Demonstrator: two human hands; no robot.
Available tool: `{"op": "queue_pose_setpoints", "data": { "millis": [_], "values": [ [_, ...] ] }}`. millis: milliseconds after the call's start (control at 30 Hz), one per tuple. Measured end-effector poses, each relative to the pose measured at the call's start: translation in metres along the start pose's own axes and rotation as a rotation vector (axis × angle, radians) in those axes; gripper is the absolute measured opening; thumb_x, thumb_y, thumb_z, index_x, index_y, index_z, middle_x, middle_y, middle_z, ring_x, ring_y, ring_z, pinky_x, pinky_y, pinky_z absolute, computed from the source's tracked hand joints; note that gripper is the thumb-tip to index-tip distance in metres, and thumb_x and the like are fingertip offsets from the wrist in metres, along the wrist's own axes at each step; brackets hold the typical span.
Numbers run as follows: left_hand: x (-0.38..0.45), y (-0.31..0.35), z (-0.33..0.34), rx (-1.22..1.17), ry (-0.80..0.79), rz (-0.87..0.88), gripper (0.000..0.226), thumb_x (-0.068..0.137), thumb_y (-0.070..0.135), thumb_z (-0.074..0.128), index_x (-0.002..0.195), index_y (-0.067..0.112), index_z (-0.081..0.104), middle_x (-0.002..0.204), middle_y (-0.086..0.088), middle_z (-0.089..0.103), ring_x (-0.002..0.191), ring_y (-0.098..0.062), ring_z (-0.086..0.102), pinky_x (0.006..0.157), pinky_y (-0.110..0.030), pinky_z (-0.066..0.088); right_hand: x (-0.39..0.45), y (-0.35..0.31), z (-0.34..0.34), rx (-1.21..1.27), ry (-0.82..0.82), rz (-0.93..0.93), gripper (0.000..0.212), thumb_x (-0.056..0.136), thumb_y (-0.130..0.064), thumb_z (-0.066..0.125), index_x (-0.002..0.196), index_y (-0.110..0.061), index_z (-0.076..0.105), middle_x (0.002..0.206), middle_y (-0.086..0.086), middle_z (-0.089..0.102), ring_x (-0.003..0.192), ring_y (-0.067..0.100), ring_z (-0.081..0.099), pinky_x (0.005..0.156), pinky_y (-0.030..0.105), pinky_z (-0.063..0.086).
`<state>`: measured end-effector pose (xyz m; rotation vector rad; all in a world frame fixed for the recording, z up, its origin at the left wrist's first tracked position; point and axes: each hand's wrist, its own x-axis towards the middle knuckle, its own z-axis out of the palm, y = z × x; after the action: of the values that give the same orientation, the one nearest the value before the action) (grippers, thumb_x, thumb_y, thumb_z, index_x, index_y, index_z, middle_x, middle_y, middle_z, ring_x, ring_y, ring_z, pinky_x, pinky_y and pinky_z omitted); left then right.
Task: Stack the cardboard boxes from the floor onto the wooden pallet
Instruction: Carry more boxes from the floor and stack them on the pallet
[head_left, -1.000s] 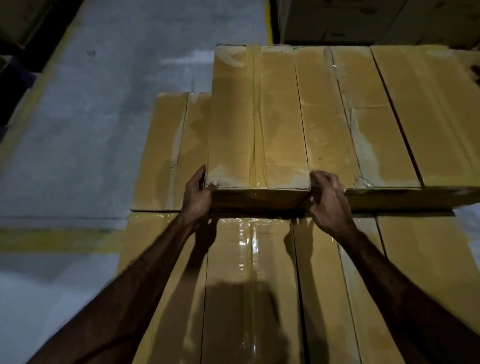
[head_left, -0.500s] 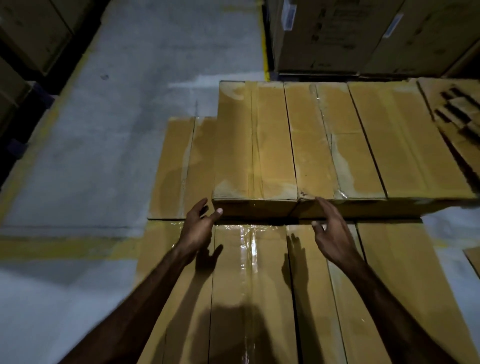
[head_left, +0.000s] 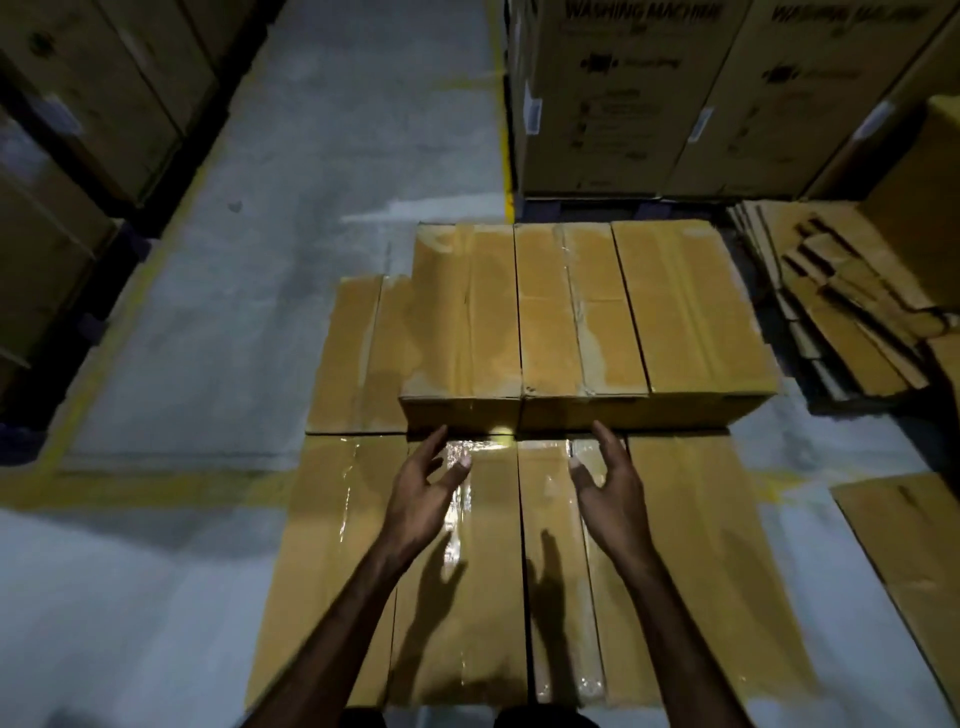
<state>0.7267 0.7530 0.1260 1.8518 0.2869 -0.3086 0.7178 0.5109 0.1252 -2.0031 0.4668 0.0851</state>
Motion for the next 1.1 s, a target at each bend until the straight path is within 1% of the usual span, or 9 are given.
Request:
{"op": "queue_pose_setpoints", "data": {
  "millis": [233, 367, 467, 567, 700, 833, 900, 1033, 1100],
  "values": [
    [-0.076, 0.036, 0.024, -0.008, 0.028, 0.007, 0.071, 0.096, 0.048, 0.069, 0.159, 0.029, 0.042, 0.161, 0.007, 0.047, 0.143, -0.018, 0.049, 0.116, -0.043, 0.044, -0.05, -0.017, -0.042, 0.082, -0.004, 0.027, 0.063, 0.102, -0.022, 0.069, 0.158, -0.031, 0.043, 0.161, -0.008, 0.046, 0.15, 0.017, 0.04, 0.12, 0.042, 0.038],
    [-0.098, 0.054, 0.022, -0.032, 0.026, 0.043, 0.067, 0.099, 0.044, 0.069, 0.159, 0.032, 0.042, 0.162, 0.008, 0.045, 0.143, -0.015, 0.048, 0.113, -0.04, 0.043, -0.07, -0.032, -0.051, 0.126, 0.067, 0.041, 0.061, 0.102, -0.025, 0.069, 0.157, -0.032, 0.044, 0.161, -0.006, 0.047, 0.149, 0.018, 0.041, 0.119, 0.046, 0.04],
    [-0.11, 0.063, 0.016, -0.029, 0.025, 0.093, 0.066, 0.099, 0.049, 0.067, 0.159, 0.037, 0.042, 0.162, 0.009, 0.045, 0.142, -0.012, 0.048, 0.112, -0.039, 0.044, -0.087, -0.046, -0.052, 0.176, 0.114, 0.025, 0.06, 0.102, -0.027, 0.068, 0.157, -0.031, 0.044, 0.161, -0.004, 0.047, 0.149, 0.019, 0.043, 0.116, 0.042, 0.041],
    [-0.123, 0.066, 0.004, -0.065, 0.039, 0.125, 0.066, 0.099, 0.051, 0.067, 0.158, 0.04, 0.042, 0.16, 0.008, 0.047, 0.139, -0.01, 0.049, 0.108, -0.036, 0.045, -0.107, -0.061, -0.049, 0.213, 0.128, -0.012, 0.061, 0.102, -0.028, 0.068, 0.158, -0.03, 0.044, 0.162, -0.001, 0.047, 0.148, 0.02, 0.043, 0.114, 0.043, 0.043],
    [-0.146, 0.062, -0.019, -0.124, 0.085, 0.167, 0.064, 0.099, 0.05, 0.067, 0.158, 0.038, 0.044, 0.16, 0.009, 0.048, 0.141, -0.012, 0.049, 0.113, -0.043, 0.046, -0.124, -0.081, -0.039, 0.17, 0.12, -0.081, 0.06, 0.101, -0.032, 0.07, 0.156, -0.029, 0.047, 0.16, -0.002, 0.048, 0.148, 0.019, 0.044, 0.115, 0.041, 0.043],
    [-0.161, 0.051, -0.048, -0.174, 0.16, 0.18, 0.065, 0.097, 0.057, 0.067, 0.156, 0.035, 0.048, 0.157, 0.008, 0.053, 0.139, -0.013, 0.053, 0.114, -0.049, 0.047, -0.139, -0.108, -0.023, 0.108, 0.066, -0.154, 0.058, 0.101, -0.035, 0.068, 0.156, -0.029, 0.048, 0.16, -0.005, 0.048, 0.148, 0.017, 0.043, 0.119, 0.047, 0.041],
    [-0.17, 0.047, -0.061, -0.21, 0.206, 0.172, 0.065, 0.098, 0.055, 0.066, 0.156, 0.034, 0.048, 0.157, 0.004, 0.053, 0.139, -0.016, 0.053, 0.114, -0.049, 0.046, -0.148, -0.119, -0.013, 0.073, 0.018, -0.194, 0.058, 0.101, -0.036, 0.068, 0.155, -0.029, 0.047, 0.16, -0.005, 0.048, 0.148, 0.017, 0.043, 0.12, 0.048, 0.041],
    [-0.187, 0.038, -0.085, -0.277, 0.337, 0.165, 0.061, 0.1, 0.044, 0.066, 0.156, 0.03, 0.048, 0.157, -0.001, 0.053, 0.139, -0.02, 0.052, 0.113, -0.047, 0.045, -0.168, -0.137, 0.006, 0.023, -0.099, -0.241, 0.06, 0.103, -0.036, 0.067, 0.158, -0.028, 0.045, 0.163, -0.004, 0.044, 0.149, 0.017, 0.04, 0.117, 0.039, 0.041],
    [-0.196, 0.031, -0.096, -0.301, 0.401, 0.161, 0.06, 0.099, 0.045, 0.066, 0.155, 0.03, 0.05, 0.156, -0.002, 0.054, 0.14, -0.021, 0.052, 0.115, -0.051, 0.045, -0.175, -0.143, 0.016, -0.008, -0.161, -0.271, 0.062, 0.102, -0.039, 0.066, 0.159, -0.029, 0.042, 0.164, -0.005, 0.042, 0.15, 0.017, 0.039, 0.117, 0.039, 0.041]
  ]
}}
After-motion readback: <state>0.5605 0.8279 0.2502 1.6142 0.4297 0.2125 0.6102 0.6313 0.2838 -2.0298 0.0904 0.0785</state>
